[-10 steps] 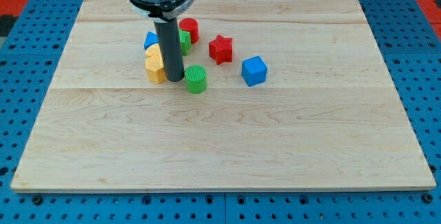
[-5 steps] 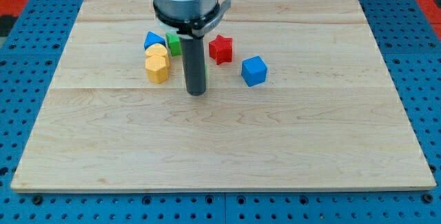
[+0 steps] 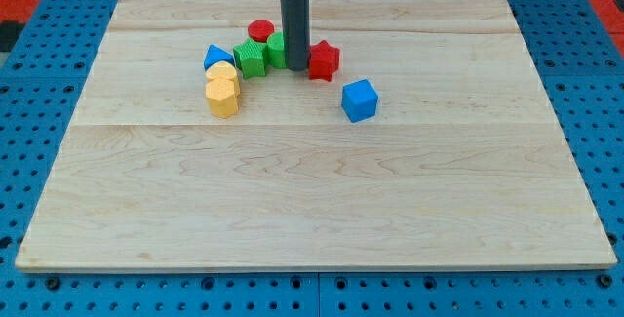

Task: Slide green circle closer to the green star

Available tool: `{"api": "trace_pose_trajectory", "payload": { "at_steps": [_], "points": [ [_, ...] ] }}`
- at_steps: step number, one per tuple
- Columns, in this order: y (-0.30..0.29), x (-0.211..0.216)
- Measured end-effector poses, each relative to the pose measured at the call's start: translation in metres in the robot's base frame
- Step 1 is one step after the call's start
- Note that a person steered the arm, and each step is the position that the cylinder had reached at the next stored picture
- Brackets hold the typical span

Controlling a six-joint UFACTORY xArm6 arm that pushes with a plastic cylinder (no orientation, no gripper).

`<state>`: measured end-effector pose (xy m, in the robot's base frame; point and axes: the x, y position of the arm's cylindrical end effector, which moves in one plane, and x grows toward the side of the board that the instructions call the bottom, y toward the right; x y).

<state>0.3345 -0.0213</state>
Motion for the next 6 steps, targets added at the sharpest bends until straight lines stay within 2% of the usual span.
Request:
{"api": "trace_pose_trajectory", "payload": {
  "at_steps": [2, 3, 6],
  "points": [
    [0.015, -0.054],
    [0.015, -0.065],
    [-0.068, -0.032]
  ]
}}
